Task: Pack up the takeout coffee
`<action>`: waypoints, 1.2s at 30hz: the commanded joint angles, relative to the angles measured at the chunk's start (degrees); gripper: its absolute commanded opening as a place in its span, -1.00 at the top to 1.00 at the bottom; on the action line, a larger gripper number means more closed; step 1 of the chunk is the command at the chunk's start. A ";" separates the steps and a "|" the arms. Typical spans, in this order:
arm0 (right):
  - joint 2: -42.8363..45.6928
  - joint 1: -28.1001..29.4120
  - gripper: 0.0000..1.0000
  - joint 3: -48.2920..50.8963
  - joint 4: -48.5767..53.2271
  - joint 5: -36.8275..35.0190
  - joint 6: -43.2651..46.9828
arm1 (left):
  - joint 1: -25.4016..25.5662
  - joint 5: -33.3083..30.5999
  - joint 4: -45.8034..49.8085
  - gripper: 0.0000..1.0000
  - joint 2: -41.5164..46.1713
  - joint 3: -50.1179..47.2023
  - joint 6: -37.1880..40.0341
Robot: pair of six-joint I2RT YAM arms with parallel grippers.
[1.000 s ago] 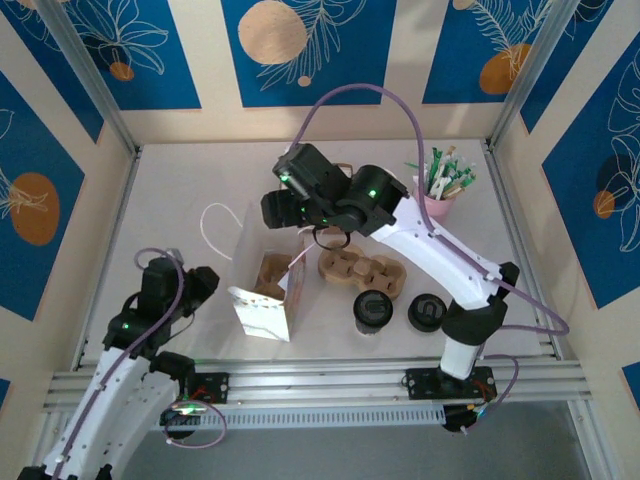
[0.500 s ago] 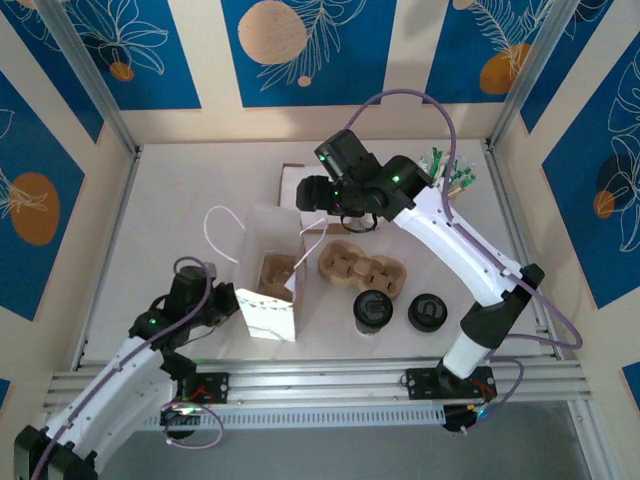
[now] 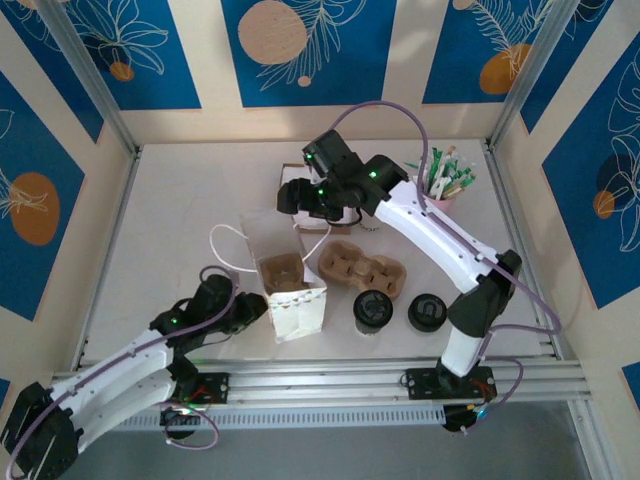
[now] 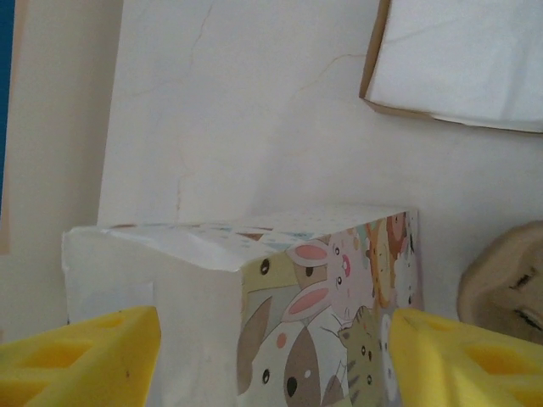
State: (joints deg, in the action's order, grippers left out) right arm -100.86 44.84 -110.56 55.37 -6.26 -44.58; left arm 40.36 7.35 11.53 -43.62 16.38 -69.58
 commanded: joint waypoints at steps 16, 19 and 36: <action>7.00 -4.28 -0.99 -5.95 4.87 -8.02 8.74 | 3.76 -12.08 10.99 0.42 0.38 7.40 10.69; 10.11 -5.66 -0.99 -7.37 7.38 -10.58 11.43 | 3.76 -13.48 12.03 0.41 0.41 8.67 11.86; 41.36 -3.00 -0.88 26.06 23.41 -11.21 -0.69 | 3.72 -27.55 19.79 0.32 5.72 15.47 17.61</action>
State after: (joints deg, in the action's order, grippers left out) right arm -61.45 40.45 -89.34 74.72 -18.02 -39.20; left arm 43.64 -16.01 28.51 -38.74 29.91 -54.00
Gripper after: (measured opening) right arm 0.941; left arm 0.339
